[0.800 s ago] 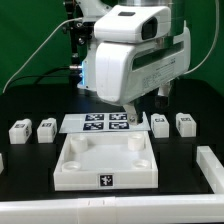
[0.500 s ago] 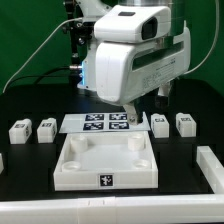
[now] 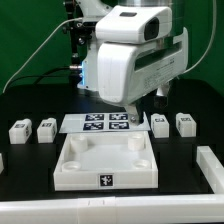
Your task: Assemble one leg
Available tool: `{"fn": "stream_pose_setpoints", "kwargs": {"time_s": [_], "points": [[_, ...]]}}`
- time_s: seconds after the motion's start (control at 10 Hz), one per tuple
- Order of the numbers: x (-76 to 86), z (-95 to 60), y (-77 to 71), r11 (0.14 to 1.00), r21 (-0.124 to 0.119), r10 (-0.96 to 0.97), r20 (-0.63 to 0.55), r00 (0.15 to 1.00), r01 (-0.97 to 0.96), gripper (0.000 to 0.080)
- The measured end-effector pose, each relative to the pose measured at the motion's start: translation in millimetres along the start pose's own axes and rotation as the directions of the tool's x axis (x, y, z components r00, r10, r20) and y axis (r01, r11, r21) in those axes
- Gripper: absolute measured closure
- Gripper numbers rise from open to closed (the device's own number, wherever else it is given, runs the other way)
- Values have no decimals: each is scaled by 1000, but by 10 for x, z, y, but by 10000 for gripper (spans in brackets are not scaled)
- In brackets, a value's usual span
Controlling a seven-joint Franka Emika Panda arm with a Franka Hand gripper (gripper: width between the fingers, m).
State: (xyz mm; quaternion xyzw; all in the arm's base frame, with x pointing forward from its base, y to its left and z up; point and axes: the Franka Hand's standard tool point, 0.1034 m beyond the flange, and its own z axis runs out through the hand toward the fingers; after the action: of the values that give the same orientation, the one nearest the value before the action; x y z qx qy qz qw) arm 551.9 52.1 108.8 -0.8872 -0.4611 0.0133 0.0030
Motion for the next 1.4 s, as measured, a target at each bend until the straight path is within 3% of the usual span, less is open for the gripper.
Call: {"fn": "stream_pose_setpoints", "kwargs": {"time_s": [0.3,0.4,0.5,0.7,0.8,1.0,1.2,1.4], "points": [[-423,164,-380,951,4,-310,3,951,310,150],[-611,219,-434,894,-9,-448,-2,894,447,150],[-771,239,-411,826,-48,-562,-7,827,561,150],[-854,262,-372,707,-56,-705,13,709,705,150],[-852,262,-373,709,-56,-704,13,710,703,150],[-876,292,-382,712,-50,-701,12,713,700,150],[-1026,549,-523,747,-14,-665,-1,747,665,150],[-1115,790,-565,767,16,-641,-14,767,642,150]]}}
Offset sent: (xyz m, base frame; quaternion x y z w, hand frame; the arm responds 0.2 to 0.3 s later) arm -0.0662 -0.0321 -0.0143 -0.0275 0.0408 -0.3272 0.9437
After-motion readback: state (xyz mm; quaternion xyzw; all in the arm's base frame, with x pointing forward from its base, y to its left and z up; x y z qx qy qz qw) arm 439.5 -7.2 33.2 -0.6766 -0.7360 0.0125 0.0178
